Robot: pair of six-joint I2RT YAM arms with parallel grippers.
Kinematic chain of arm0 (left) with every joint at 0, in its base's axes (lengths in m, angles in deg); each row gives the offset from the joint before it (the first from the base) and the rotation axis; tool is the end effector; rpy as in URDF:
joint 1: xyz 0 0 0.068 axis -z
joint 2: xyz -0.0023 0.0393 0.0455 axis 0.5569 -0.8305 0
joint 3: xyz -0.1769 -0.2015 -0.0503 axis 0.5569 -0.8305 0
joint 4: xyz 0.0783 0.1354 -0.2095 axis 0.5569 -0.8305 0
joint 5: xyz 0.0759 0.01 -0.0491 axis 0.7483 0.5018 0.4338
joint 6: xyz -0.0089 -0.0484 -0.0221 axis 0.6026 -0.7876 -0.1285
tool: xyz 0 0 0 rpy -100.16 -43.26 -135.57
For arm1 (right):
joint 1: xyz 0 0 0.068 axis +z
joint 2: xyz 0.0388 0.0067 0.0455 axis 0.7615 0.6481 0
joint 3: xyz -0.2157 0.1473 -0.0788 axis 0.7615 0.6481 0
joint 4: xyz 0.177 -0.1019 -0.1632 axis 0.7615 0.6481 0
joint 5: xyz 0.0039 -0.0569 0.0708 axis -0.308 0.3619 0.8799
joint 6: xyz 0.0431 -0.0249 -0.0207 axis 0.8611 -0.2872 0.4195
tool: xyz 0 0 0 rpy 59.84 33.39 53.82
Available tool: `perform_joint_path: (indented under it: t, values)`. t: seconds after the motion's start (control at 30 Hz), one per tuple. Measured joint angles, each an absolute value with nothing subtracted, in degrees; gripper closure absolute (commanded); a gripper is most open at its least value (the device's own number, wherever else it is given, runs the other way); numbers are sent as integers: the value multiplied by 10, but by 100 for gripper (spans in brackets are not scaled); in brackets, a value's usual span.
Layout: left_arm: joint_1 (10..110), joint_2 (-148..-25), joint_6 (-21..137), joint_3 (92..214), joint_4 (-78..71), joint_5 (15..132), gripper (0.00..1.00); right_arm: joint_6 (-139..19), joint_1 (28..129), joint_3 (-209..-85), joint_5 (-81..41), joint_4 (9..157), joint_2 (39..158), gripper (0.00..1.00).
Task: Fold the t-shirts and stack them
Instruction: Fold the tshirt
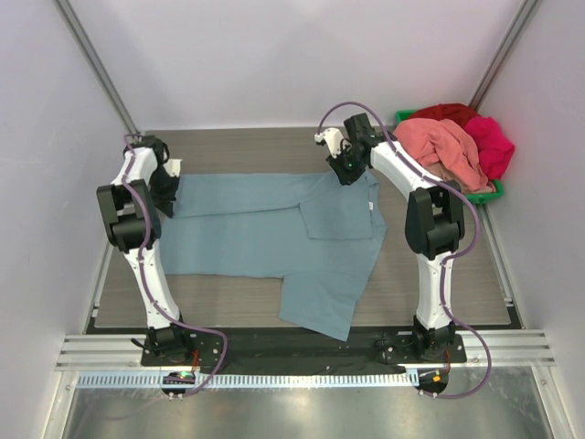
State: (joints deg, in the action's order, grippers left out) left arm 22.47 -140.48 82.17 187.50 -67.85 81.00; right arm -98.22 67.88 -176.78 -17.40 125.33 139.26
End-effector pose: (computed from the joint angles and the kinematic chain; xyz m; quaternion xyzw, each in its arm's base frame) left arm 0.4375 0.0874 0.1679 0.0103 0.9990 0.0019 0.0431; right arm 0.4413 0.1526 0.2315 -0.4249 0.8618 0.0588 0.2708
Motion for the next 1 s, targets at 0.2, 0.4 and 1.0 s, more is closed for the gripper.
perform_joint_path:
  t: [0.2,0.4,1.0]
  values:
    - [225,-1404,826,1875,-679,806,100,-982,679,-1768,-176,1253,1393,75]
    - [221,-1379,842,1872,-677,812,100,-983,674,-1768,-179,1251,1393,76]
    - [219,-1333,868,1781,-668,843,73,-970,633,-1821,-209,1238,1443,65]
